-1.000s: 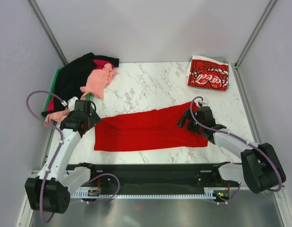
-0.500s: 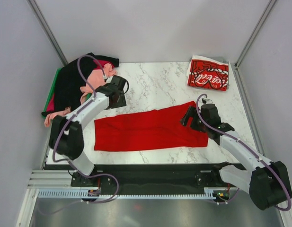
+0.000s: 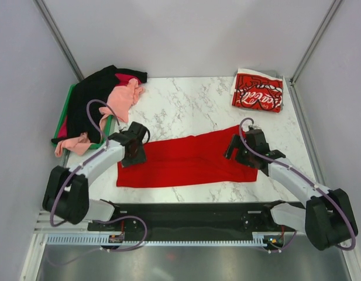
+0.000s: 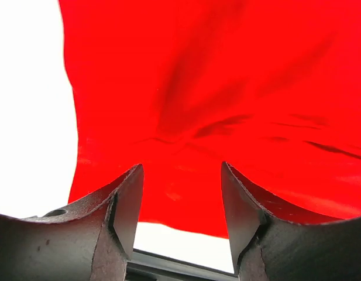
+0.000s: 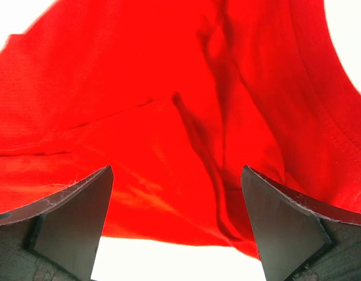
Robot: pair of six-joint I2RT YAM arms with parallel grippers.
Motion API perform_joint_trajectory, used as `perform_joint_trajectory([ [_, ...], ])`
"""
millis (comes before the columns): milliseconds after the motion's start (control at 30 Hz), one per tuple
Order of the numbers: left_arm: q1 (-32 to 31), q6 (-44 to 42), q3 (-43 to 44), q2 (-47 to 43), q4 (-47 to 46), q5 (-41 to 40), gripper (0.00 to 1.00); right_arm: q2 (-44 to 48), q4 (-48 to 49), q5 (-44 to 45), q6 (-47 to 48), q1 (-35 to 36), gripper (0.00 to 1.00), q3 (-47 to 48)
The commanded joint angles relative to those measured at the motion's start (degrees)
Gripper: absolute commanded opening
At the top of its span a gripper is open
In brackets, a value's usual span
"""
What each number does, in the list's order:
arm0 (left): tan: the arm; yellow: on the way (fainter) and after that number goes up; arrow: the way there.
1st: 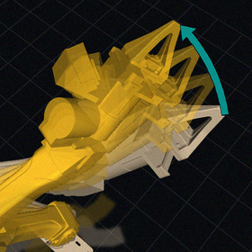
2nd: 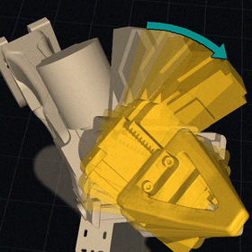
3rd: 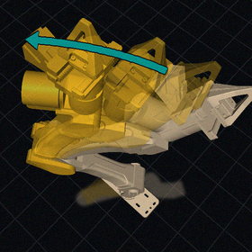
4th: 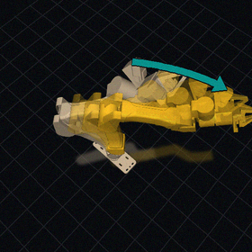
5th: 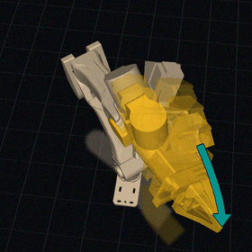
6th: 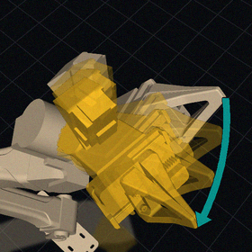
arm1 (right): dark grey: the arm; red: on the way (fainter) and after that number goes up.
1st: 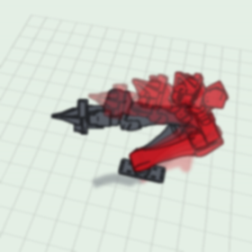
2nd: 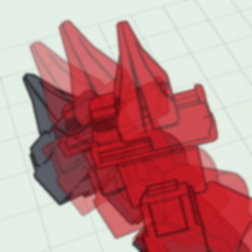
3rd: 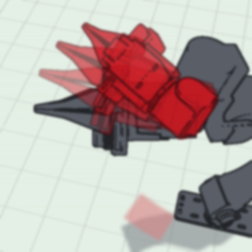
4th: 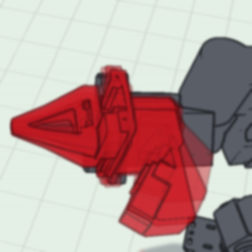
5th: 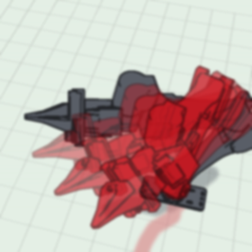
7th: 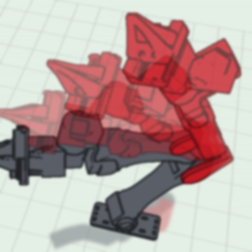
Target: Fold and stack the t-shirts
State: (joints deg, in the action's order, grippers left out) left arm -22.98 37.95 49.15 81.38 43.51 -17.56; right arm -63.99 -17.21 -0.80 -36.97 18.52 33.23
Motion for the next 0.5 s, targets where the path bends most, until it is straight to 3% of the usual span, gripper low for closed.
perform_joint_trajectory([
  [0,0.0,3.5,1.0,-6.1,-1.9,0.2,0.63,-4.7,0.5,2.4,-2.5,-0.1,0.98,3.2],
  [333,0.0,-0.9,7.5,9.2,-7.9,0.2,0.65,-31.7,-0.3,0.9,-2.8,-1.7,0.98,17.6],
  [467,0.0,-1.0,7.9,15.6,-9.1,3.6,0.65,-41.5,-2.1,-1.2,-0.6,-2.2,0.98,30.3],
])
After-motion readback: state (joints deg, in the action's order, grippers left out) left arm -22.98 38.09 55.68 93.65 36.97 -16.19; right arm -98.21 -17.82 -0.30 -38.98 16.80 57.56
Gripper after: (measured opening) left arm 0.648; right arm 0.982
